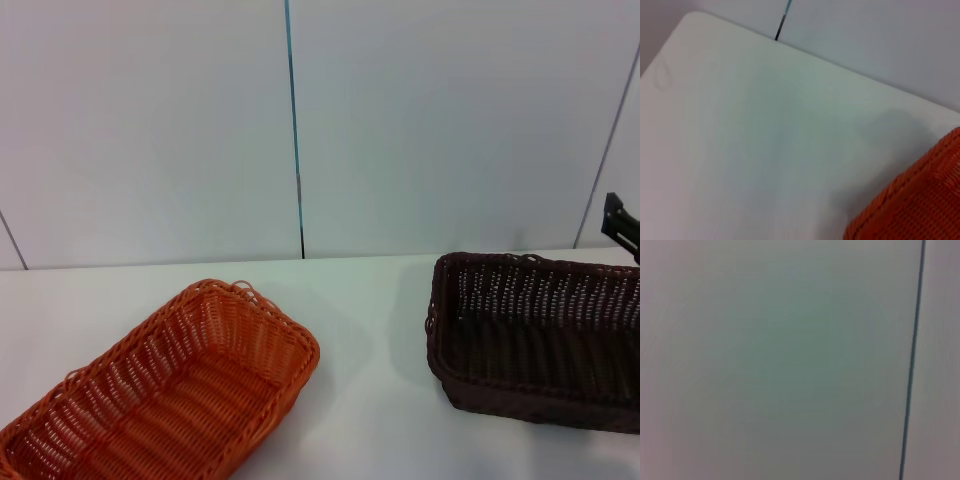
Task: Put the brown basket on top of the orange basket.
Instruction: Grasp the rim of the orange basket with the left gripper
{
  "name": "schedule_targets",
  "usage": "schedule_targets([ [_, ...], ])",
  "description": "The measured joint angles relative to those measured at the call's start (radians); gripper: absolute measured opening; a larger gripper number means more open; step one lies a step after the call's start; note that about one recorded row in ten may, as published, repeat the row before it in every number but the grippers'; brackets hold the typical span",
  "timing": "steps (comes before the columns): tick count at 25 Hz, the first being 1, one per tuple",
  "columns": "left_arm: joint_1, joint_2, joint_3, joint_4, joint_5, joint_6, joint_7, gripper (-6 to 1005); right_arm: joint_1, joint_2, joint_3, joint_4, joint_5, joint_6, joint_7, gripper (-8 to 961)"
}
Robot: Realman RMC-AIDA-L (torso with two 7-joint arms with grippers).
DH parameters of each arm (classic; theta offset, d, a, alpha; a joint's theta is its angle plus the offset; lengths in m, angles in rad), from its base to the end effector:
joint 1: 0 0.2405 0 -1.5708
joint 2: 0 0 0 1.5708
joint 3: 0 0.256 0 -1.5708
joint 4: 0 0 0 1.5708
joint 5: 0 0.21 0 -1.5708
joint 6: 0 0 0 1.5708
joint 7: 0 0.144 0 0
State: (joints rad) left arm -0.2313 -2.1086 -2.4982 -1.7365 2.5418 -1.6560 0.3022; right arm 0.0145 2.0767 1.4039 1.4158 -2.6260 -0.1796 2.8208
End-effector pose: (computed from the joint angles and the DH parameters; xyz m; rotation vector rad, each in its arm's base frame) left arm -0.3014 0.2698 0.1719 -1.6049 -1.6773 -0.1826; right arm 0.2248 0.3514 0.0608 -0.6270 -1.8883 -1.7298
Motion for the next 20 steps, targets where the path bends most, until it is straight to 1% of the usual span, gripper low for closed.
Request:
schedule_targets([
  [2,-0.002,0.008,0.021,-0.008,0.027,-0.025,-0.037,877,0.009,0.0,0.002,-0.011,-0.001,0.007,-0.002,948],
  [3,-0.002,0.008,0.021,-0.008,0.027,-0.025,-0.037,877,0.013,0.0,0.003,-0.018,-0.001,0.006,-0.002,948],
  [4,-0.013,0.008,0.043,0.007,0.066,-0.034,-0.076,876,0.019,0.0,0.003,-0.025,-0.002,0.005,-0.002,948],
  [5,-0.015,0.005,0.045,0.011,0.069,-0.034,-0.078,876,0.027,-0.001,0.006,-0.033,-0.002,0.006,-0.002,948],
  [8,-0.037,-0.015,0.053,0.034,0.099,-0.033,-0.086,875,0.048,-0.001,0.01,-0.05,-0.002,0.009,-0.003,947],
  [12,-0.068,-0.043,0.09,0.045,0.19,-0.031,-0.106,875,0.058,-0.001,0.011,-0.058,-0.002,0.001,-0.003,947],
  [14,-0.079,-0.048,0.135,0.058,0.223,-0.028,-0.126,874,0.061,-0.001,0.012,-0.058,-0.003,0.001,-0.003,947],
  [16,-0.088,-0.048,0.178,0.08,0.253,-0.024,-0.149,874,0.063,-0.002,0.018,-0.058,-0.005,0.001,-0.003,947],
  [20,-0.109,-0.05,0.202,0.134,0.266,-0.006,-0.165,874,0.063,-0.002,0.024,-0.058,-0.017,0.001,-0.003,947],
])
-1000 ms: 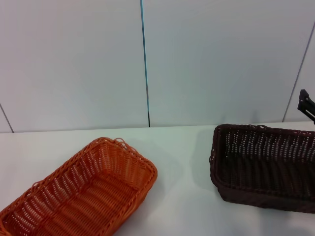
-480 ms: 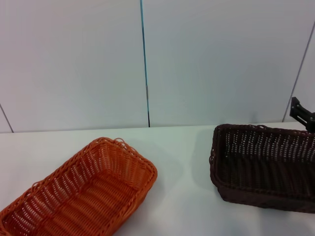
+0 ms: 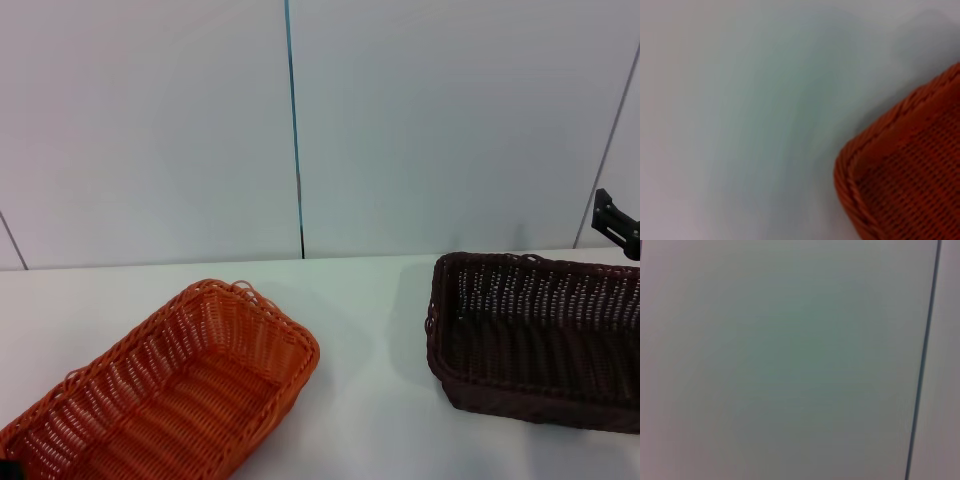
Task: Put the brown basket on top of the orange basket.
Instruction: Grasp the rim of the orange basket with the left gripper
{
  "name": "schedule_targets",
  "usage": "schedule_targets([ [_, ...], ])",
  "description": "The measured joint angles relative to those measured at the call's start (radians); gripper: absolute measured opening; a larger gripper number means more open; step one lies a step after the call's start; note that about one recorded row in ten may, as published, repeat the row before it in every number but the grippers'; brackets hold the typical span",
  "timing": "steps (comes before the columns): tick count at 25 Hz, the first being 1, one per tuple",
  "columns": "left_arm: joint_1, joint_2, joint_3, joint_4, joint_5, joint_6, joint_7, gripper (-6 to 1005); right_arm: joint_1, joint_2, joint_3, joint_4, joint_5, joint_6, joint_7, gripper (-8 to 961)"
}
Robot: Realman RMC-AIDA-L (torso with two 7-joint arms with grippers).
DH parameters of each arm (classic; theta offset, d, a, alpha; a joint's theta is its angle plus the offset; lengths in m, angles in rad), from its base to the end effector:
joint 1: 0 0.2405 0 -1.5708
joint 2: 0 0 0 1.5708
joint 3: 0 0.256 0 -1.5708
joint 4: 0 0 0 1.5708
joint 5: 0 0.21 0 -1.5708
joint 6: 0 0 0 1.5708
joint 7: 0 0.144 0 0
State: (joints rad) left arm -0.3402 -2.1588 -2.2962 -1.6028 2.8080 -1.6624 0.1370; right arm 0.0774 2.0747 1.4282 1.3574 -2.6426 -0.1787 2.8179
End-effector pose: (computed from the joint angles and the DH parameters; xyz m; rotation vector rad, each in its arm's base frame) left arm -0.2929 0.2963 0.1086 -1.5979 -1.8397 0.0984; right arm 0.2246 0.3651 0.0588 -0.6025 -1.9162 -1.7398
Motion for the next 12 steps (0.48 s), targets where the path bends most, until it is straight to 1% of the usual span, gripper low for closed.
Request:
schedule_targets([
  [6,-0.031,-0.004,0.048,0.082,-0.004,0.058,-0.021,875,0.0,-0.001,0.003,0.0,-0.011,0.0,0.0,947],
  [12,-0.049,-0.002,0.057,0.164,-0.03,0.119,-0.022,875,-0.002,-0.001,0.006,0.008,-0.011,-0.001,0.0,947],
])
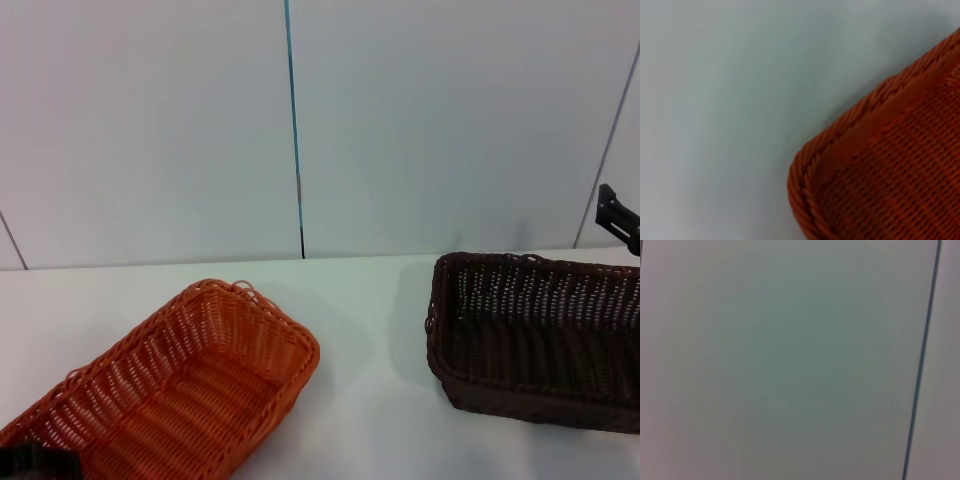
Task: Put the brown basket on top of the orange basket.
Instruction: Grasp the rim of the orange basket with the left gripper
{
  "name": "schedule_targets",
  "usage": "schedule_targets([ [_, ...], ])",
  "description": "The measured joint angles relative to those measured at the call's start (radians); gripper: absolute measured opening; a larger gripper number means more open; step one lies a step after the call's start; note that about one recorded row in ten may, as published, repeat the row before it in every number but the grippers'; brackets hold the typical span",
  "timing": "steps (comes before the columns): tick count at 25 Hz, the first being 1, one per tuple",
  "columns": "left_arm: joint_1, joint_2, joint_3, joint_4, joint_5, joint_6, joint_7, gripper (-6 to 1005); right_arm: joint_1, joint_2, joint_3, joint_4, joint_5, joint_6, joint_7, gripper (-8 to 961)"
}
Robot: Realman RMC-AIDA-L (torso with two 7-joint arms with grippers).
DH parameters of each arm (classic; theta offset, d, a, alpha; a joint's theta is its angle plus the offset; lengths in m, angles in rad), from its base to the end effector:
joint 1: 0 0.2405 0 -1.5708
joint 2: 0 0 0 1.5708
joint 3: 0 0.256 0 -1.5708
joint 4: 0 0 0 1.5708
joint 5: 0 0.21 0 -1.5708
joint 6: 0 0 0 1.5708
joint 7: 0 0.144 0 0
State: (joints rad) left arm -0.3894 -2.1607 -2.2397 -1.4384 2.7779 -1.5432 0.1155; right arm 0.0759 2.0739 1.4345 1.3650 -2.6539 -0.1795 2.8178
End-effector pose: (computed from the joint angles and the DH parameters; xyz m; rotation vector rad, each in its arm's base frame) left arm -0.2925 0.3191 0.0750 -1.6567 -1.8685 0.0772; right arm 0.2236 0.3653 0.0621 -0.5862 -1.9138 -1.7510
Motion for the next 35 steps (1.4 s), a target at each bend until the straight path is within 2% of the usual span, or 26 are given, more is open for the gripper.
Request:
schedule_targets([
  [8,-0.001,0.003,0.0,0.06,-0.007,0.035,0.005,821,0.0,0.0,0.008,0.003,0.0,0.0,0.0,947],
  [18,-0.017,0.006,-0.001,0.124,-0.002,0.061,0.002,581,0.006,0.0,0.008,-0.006,0.0,-0.031,-0.001,947],
  [21,-0.027,0.007,0.0,0.138,-0.002,0.069,0.001,580,0.007,0.001,0.007,-0.011,-0.014,-0.033,-0.001,947],
  [25,-0.048,0.013,0.002,0.175,0.007,0.067,0.001,496,0.008,0.002,0.007,-0.015,-0.028,-0.038,-0.002,947],
  [27,-0.06,0.019,0.013,0.195,0.02,0.06,0.004,454,0.008,0.002,0.007,-0.015,-0.029,-0.038,-0.002,947],
  [32,-0.074,0.023,0.064,0.208,0.061,0.063,0.026,273,0.008,0.002,0.007,-0.019,-0.029,-0.038,-0.002,947],
  [35,-0.084,0.025,0.071,0.209,0.074,0.068,0.051,258,0.009,0.002,0.007,-0.025,-0.029,-0.039,-0.002,947],
])
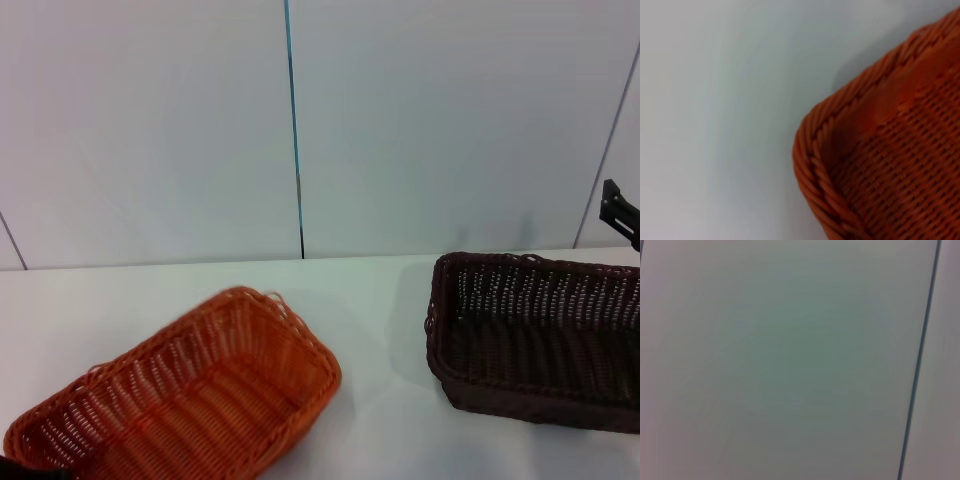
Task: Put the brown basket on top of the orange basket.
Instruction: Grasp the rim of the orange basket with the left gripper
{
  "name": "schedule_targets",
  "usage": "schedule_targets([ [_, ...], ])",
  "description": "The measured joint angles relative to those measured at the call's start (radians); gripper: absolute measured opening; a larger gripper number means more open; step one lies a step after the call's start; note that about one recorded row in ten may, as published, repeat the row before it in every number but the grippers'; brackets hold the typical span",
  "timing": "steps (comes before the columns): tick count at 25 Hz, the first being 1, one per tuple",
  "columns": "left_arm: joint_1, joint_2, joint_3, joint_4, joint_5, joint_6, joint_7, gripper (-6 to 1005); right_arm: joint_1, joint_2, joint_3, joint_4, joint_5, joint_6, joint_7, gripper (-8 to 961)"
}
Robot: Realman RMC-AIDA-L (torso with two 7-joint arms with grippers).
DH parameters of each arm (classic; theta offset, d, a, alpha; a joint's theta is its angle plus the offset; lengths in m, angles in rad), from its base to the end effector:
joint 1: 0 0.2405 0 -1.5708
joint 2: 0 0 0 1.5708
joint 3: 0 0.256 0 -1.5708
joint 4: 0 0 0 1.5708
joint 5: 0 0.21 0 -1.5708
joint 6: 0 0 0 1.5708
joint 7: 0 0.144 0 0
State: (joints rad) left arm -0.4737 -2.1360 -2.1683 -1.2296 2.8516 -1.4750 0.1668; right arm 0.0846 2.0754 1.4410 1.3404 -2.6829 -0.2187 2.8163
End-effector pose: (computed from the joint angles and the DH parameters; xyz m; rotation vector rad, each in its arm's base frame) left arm -0.3013 0.3336 0.0437 -1.7574 -1.8215 0.2791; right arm 0.2250 0.3669 0.0638 -0.5414 -1.9081 -1.7815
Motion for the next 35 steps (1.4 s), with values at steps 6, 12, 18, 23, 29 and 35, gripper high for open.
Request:
schedule_targets([
  [6,-0.033,0.014,-0.007,0.003,0.0,-0.012,0.015,247,0.01,0.0,-0.006,-0.048,0.0,-0.049,0.0,947],
  [12,-0.094,0.041,-0.014,0.049,-0.004,-0.055,0.017,246,0.018,-0.001,-0.007,-0.072,0.0,-0.051,0.0,947],
  [18,-0.154,0.071,-0.084,0.065,-0.029,-0.108,0.035,217,0.022,-0.003,-0.007,-0.078,0.0,-0.051,0.0,947],
  [23,-0.186,0.117,-0.165,0.114,-0.084,-0.136,0.051,181,0.021,-0.003,-0.006,-0.078,0.0,-0.045,0.0,946],
  [29,-0.223,0.168,-0.181,0.142,-0.107,-0.17,0.053,162,0.018,-0.004,-0.007,-0.078,0.0,-0.04,0.001,946],
  [35,-0.281,0.211,-0.237,0.177,-0.124,-0.21,0.06,162,0.018,-0.005,-0.012,-0.074,0.0,-0.04,0.002,946],
])
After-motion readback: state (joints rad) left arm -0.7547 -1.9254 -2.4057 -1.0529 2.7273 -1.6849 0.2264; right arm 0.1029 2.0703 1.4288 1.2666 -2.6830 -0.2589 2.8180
